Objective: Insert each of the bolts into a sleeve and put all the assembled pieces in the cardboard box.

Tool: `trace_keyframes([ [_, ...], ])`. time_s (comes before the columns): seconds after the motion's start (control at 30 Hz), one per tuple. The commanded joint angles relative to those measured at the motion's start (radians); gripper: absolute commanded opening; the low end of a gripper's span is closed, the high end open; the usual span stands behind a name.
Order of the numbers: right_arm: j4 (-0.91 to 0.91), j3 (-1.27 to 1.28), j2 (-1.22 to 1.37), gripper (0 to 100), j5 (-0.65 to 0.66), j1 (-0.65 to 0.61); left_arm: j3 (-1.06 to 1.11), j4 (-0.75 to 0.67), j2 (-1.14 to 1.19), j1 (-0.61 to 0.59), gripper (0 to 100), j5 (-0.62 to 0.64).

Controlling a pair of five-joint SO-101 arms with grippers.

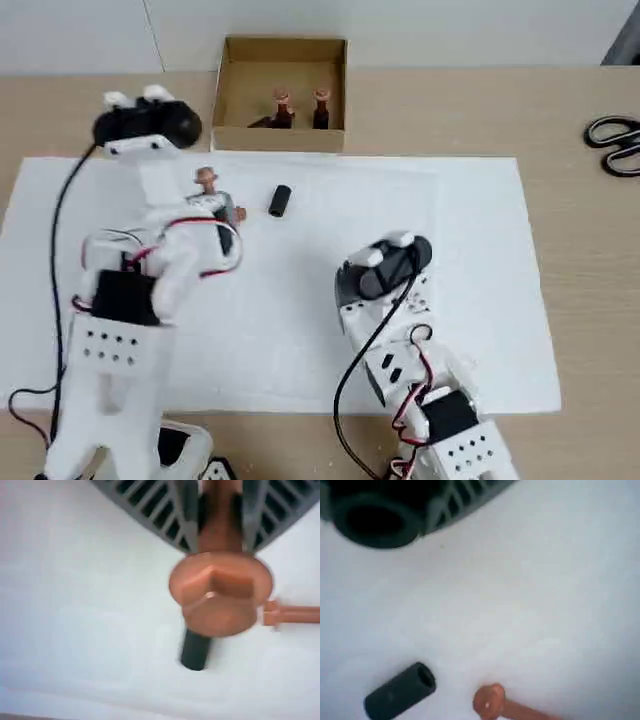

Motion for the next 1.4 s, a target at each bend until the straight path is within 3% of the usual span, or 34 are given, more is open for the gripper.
trace_keyframes([
  [0.0, -0.019, 0.049, -0.143, 0.4, -0.008, -0.061, 0.061, -0.083, -0.084, 0.115, 1, -0.006],
  [0.13, 0.051, 0.046, -0.219, 0.4, -0.008, -0.116, 0.177, -0.221, -0.158, 0.230, 1, -0.006],
  [0.37, 0.059, 0.046, -0.228, 0.4, -0.014, -0.120, 0.426, -0.552, -0.270, 0.275, 1, -0.009],
  [0.67, 0.048, 0.046, -0.232, 0.4, -0.018, -0.153, 0.449, -0.557, -0.322, 0.299, 1, 0.006],
  [0.83, 0.048, 0.046, -0.231, 0.4, -0.135, -0.153, 0.449, -0.554, -0.324, 0.299, 1, 0.167],
  [1.07, 0.050, 0.046, -0.231, 0.4, -0.138, -0.153, 0.446, -0.465, -0.325, 0.345, 1, 0.170],
  [1.37, 0.050, 0.046, -0.231, 0.4, -0.138, -0.153, 0.452, -0.465, -0.325, 0.374, 1, 0.166],
])
